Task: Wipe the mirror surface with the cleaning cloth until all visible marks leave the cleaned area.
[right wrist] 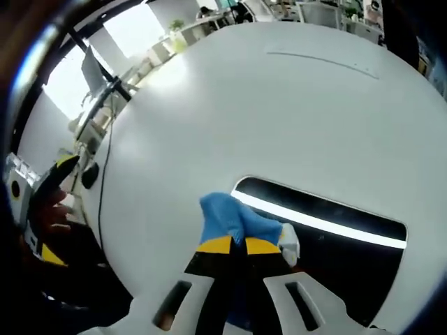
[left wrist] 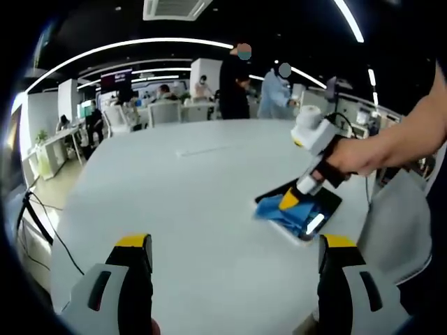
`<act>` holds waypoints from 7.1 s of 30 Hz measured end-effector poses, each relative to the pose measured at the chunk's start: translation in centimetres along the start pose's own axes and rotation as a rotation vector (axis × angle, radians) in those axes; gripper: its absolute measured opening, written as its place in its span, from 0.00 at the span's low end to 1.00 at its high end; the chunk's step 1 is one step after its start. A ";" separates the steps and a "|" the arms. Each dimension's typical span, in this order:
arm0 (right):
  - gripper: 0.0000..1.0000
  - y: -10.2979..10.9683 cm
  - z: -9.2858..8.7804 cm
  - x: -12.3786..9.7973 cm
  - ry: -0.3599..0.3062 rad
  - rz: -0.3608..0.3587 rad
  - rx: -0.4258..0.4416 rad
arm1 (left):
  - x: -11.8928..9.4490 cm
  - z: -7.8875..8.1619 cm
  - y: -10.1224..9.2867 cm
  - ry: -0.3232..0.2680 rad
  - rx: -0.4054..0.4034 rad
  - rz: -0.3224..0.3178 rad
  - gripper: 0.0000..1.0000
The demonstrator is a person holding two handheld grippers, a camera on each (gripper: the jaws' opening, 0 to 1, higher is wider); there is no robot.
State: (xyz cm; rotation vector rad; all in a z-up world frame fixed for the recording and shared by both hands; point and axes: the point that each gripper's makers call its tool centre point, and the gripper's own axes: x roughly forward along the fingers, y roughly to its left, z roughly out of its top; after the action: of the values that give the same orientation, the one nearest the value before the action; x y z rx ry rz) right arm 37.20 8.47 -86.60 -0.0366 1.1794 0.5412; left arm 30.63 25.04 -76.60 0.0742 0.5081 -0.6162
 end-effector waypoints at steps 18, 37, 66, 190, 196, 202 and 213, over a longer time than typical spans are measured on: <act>0.00 -1.5 3.3 1.1 -0.018 -0.032 -0.044 | -0.2 0.1 0.3 0.012 0.014 0.008 1.00; 0.00 -2.2 3.2 0.8 -0.014 -0.032 -0.052 | 0.1 0.7 0.1 -0.003 -0.002 0.001 1.00; 0.00 -5.6 2.3 -0.5 -0.006 -0.073 -0.023 | 0.3 0.6 0.0 0.006 -0.001 0.001 1.00; 0.00 0.1 -9.5 -4.2 0.051 0.076 -0.025 | -0.4 1.3 -2.2 -0.011 0.011 0.021 1.00; 0.00 -0.3 -9.5 -4.4 0.057 0.069 -0.034 | -0.6 1.4 -2.0 -0.011 0.011 0.026 1.00; 0.00 -1.3 -9.6 -4.7 0.056 0.057 -0.033 | -0.3 1.4 -2.0 -0.010 0.013 0.026 1.00; 0.00 -2.7 -10.0 -5.3 0.056 0.038 -0.029 | 0.3 1.4 -2.1 -0.008 0.018 0.020 1.00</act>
State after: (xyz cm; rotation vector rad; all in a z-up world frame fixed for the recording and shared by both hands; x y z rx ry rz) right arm 28.26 1.04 -86.60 -0.0546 1.2284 0.5942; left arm 30.22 22.86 -75.35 0.0937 0.4935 -0.6017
